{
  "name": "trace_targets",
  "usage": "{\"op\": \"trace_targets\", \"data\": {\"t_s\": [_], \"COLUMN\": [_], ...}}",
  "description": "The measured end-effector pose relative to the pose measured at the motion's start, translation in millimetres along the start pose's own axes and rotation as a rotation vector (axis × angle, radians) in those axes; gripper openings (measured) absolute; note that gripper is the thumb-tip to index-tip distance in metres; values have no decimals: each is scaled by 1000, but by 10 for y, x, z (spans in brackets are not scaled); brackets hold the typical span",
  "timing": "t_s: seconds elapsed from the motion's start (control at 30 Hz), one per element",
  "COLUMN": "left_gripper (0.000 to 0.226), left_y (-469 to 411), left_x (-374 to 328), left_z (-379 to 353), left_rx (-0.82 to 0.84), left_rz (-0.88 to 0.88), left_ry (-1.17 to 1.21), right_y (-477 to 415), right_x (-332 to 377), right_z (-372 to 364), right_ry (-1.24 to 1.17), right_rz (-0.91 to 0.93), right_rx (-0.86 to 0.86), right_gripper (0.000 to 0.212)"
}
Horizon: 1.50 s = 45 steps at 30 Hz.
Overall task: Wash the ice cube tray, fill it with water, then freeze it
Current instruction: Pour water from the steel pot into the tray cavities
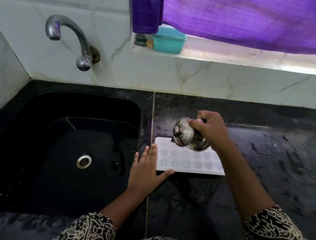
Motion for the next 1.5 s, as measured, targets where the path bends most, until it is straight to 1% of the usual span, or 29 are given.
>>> {"op": "trace_targets", "data": {"t_s": [0.23, 0.53, 0.63, 0.8, 0.9, 1.0, 1.13, 1.33, 1.5], "left_gripper": [113, 113, 113, 113, 113, 114, 115, 116, 117], "left_y": [4, 1, 4, 1, 0, 1, 3, -2, -3], "left_x": [6, 6, 12, 11, 9, 2, -1, 6, 17], "left_z": [-7, -7, -13, -17, -14, -4, 4, -12, -30], "left_rx": [-8, -12, -12, -14, -11, -13, -11, -7, -17], "left_rz": [-7, -9, -9, -6, -5, -6, -6, -6, -4], "left_ry": [-4, -4, -9, -5, -14, -6, -14, -27, -29], "right_y": [7, 4, 3, 16, 45, 73, 90, 99, 97], "right_x": [22, 19, -15, -177, -285, -386, -448, -425, -380], "right_z": [3, 6, 10, 52, 89, 140, 202, 243, 257], "right_ry": [-3, -21, -86, -278, -393, -441, -387, -257, -164], "right_rz": [2, 0, -21, -161, -226, -269, -265, -173, -133], "right_rx": [-4, -19, -19, -39, -58, -80, -100, -128, -132], "right_gripper": [29, 34, 36, 31, 34, 33, 30, 36, 38]}}
Point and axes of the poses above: each hand's wrist, its own y-axis away from the middle knuckle, its own z-axis out of the back of the hand, x = y × z, the point moved 2 cm from there along -y, towards the middle knuckle, and after that the axes turned 10 degrees about -z, right-handed, at the moved point
